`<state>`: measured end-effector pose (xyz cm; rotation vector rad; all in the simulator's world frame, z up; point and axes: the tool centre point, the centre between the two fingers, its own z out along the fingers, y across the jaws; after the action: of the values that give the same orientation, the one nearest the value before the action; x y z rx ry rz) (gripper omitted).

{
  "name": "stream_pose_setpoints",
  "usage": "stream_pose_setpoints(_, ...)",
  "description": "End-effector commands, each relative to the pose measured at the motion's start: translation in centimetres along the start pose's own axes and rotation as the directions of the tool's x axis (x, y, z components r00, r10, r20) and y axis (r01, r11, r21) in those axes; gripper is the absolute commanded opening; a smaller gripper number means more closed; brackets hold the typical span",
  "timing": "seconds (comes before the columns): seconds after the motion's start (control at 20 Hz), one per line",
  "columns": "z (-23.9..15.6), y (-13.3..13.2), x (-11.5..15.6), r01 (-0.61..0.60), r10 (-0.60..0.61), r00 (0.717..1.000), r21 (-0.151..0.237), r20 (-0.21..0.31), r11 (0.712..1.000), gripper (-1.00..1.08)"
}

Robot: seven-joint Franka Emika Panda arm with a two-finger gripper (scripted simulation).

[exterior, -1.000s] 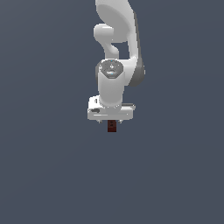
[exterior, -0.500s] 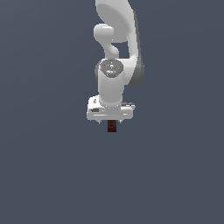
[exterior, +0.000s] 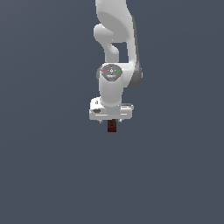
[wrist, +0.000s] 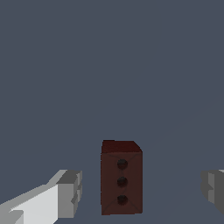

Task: Pick up the object and move it to a goal position.

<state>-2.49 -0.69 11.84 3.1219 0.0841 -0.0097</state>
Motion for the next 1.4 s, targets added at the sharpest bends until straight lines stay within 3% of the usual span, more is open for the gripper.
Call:
stream_pose_setpoints(0.0,1.2,-0.2,-1.0,-0.001,0.001,1.000,0.006,-0.001,1.000,1.00)
stream_pose_setpoints(0.5,4.0,-0.7,-3.7,-0.004,0.004,1.000,0.018,-0.006,1.000,1.00)
stream_pose_setpoints(0.9,4.6,-0.7,-3.8,-0.004,0.004,1.000,0.018,-0.006,1.000,1.00)
stream_pose_setpoints(1.35,8.5,-0.8,-4.0,-0.004,0.004,1.000,0.018,-0.006,1.000,1.00)
